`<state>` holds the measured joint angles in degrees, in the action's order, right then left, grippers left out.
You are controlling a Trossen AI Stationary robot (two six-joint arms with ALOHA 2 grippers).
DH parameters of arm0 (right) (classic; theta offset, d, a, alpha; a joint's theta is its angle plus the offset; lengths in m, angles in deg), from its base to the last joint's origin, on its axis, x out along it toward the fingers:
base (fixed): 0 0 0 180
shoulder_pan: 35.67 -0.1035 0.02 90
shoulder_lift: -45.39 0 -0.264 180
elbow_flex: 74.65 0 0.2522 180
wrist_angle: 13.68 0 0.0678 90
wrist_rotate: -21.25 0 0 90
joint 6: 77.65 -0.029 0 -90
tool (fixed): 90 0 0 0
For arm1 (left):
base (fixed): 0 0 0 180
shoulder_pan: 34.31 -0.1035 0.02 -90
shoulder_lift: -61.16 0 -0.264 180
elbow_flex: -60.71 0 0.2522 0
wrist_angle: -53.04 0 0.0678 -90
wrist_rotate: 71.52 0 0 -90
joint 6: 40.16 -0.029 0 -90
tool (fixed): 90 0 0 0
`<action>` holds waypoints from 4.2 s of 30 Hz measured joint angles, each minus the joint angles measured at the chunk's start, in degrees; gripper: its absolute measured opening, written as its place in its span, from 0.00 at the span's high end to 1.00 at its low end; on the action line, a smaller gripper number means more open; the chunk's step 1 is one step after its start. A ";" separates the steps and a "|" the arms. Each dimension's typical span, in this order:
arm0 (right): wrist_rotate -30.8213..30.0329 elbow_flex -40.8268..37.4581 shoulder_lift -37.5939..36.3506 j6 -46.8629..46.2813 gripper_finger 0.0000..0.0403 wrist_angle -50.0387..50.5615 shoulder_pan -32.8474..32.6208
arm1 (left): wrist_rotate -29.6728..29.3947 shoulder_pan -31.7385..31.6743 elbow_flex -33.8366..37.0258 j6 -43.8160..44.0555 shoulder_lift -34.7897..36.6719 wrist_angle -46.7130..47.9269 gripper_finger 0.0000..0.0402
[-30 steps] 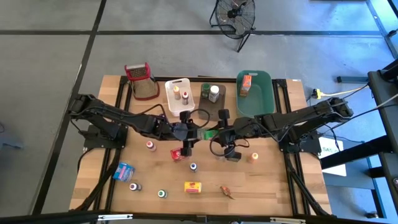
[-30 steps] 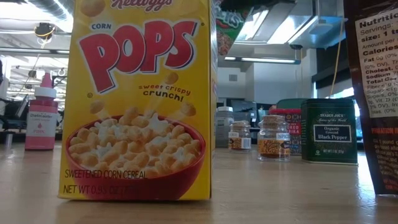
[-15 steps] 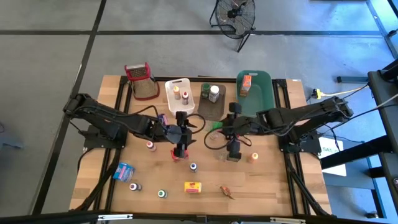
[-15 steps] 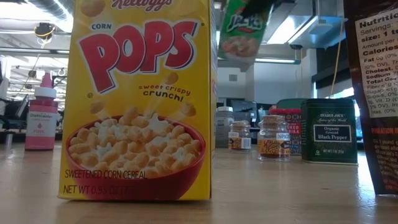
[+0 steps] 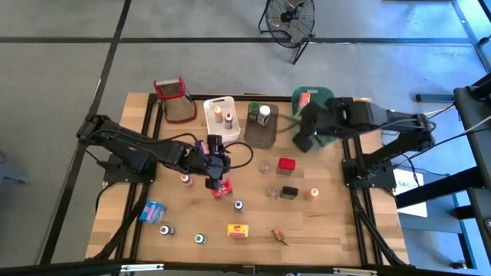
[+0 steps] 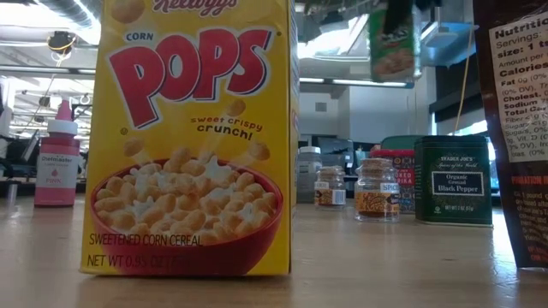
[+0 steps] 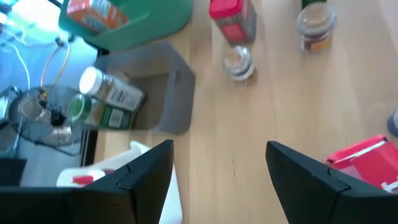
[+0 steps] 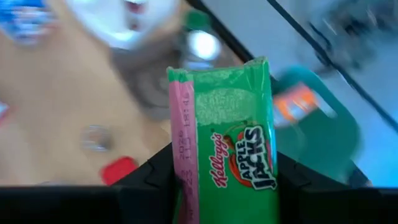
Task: Pick & Place Kitchen Items
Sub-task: Put the green cereal box into the green bin
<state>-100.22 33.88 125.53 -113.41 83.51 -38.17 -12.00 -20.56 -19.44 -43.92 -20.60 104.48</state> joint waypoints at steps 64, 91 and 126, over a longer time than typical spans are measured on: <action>19.75 -42.22 -4.31 13.69 0.61 -47.91 58.03 | -5.44 1.99 21.98 11.83 18.93 -12.45 0.38; 19.72 -50.04 -4.31 14.39 0.61 -58.95 60.34 | -0.15 1.99 22.80 11.44 18.93 -13.92 0.38; 18.11 -50.04 -7.66 16.36 0.44 -62.24 59.72 | 1.66 1.99 22.77 12.17 18.93 -13.49 0.38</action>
<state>-82.11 -16.16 117.86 -97.04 21.27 21.55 -10.34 -18.56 3.33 -31.74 -1.67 90.99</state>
